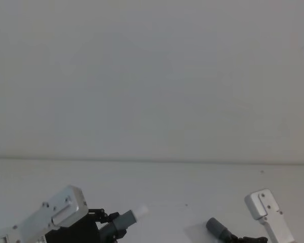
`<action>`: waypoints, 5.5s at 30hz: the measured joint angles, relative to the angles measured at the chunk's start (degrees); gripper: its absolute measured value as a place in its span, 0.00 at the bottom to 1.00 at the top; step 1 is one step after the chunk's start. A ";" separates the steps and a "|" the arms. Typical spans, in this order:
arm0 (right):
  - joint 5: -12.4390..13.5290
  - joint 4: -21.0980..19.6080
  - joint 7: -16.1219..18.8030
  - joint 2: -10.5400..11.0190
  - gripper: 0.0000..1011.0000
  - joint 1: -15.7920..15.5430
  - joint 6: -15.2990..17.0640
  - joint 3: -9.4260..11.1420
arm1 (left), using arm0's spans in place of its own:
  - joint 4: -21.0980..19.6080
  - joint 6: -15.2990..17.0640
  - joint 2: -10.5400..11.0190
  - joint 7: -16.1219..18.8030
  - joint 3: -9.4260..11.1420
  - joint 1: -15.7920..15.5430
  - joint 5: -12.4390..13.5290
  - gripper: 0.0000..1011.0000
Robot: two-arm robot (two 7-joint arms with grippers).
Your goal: Use both hands to pick up one end of the pipe from the table, align the ends, and insert them.
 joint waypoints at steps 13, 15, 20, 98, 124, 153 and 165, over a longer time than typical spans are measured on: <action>-0.90 -1.61 4.92 4.19 0.06 -0.66 -6.91 -0.33 | 1.14 -0.82 0.31 -1.40 0.86 -1.45 -0.75 0.33; -1.03 -2.05 6.23 5.14 0.06 -0.82 -8.65 -0.30 | 1.40 -0.96 0.31 -1.67 1.04 -1.76 -0.89 0.33; -1.29 -3.11 9.41 7.65 0.05 -1.26 -12.60 -0.17 | 1.85 -1.33 0.31 -2.22 1.35 -2.37 -1.17 0.33; 0.95 -2.50 31.35 23.65 0.05 0.00 -49.43 -3.52 | 2.17 -2.60 4.43 -16.10 6.82 -9.56 -8.85 0.33; 2.85 -3.86 31.17 24.73 0.05 -0.23 -49.08 -3.54 | 2.74 -2.86 3.86 -16.07 8.73 -11.02 -9.21 0.33; 6.32 -6.14 31.67 25.70 0.05 -1.38 -47.76 -2.92 | 2.18 -2.44 4.37 -15.62 10.31 -12.55 -9.21 0.33; 6.49 -5.92 31.68 25.56 0.05 -0.67 -46.46 -3.68 | 0.86 -2.58 5.57 -14.84 10.28 -12.01 -10.14 0.33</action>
